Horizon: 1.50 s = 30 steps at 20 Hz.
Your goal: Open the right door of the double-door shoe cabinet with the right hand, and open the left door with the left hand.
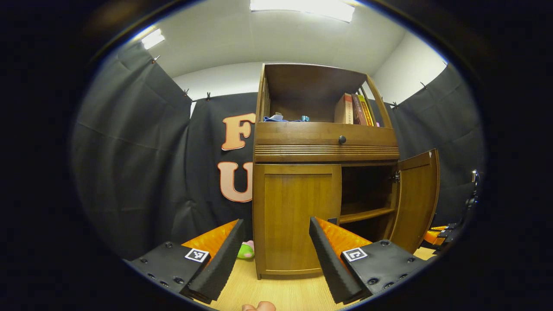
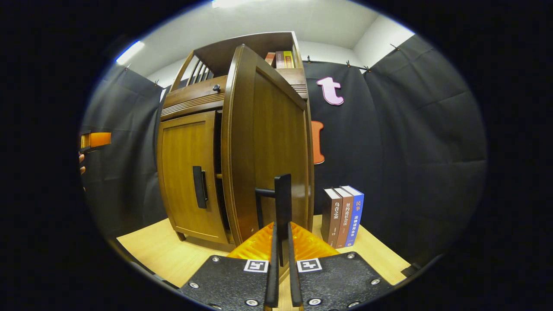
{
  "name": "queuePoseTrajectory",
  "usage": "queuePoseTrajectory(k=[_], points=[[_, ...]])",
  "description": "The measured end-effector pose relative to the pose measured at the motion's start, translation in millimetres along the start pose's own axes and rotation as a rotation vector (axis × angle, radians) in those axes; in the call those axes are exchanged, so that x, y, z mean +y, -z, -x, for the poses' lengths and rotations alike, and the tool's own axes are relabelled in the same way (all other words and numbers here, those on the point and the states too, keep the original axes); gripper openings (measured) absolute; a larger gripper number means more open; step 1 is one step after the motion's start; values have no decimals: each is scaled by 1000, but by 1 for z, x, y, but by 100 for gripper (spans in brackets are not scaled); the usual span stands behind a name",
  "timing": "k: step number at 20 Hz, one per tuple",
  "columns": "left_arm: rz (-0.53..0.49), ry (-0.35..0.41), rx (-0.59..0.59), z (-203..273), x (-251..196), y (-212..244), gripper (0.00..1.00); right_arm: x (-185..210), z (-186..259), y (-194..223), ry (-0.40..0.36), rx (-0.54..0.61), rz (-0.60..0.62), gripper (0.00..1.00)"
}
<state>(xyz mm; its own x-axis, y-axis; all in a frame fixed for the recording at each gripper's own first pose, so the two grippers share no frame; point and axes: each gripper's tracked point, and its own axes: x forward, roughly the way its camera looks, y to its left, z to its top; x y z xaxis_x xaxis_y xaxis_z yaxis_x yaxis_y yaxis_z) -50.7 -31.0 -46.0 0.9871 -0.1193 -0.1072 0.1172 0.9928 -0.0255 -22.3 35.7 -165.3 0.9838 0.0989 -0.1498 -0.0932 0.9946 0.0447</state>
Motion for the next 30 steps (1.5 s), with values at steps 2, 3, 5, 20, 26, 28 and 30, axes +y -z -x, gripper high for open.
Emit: queuePoseTrajectory(k=[2,3,5,20,26,28,30], points=[[-1,11,-2,0,-5,-1,95,-7,3,0,7,-1,4,9],[-2,16,-4,0,-7,-2,95,-11,4,-1,14,0,5,9],[-3,18,-12,-1,-10,-5,96,-21,6,-2,31,1,3,8],[18,43,5,-26,-49,9,97,-92,9,-6,100,-29,-8,4],[29,69,23,-52,-80,29,95,-108,15,-8,95,-27,-27,18],[37,78,40,-66,-90,42,95,-126,24,-15,143,-48,-14,5],[37,90,56,-81,-100,56,95,-142,34,-26,174,-87,0,6]])
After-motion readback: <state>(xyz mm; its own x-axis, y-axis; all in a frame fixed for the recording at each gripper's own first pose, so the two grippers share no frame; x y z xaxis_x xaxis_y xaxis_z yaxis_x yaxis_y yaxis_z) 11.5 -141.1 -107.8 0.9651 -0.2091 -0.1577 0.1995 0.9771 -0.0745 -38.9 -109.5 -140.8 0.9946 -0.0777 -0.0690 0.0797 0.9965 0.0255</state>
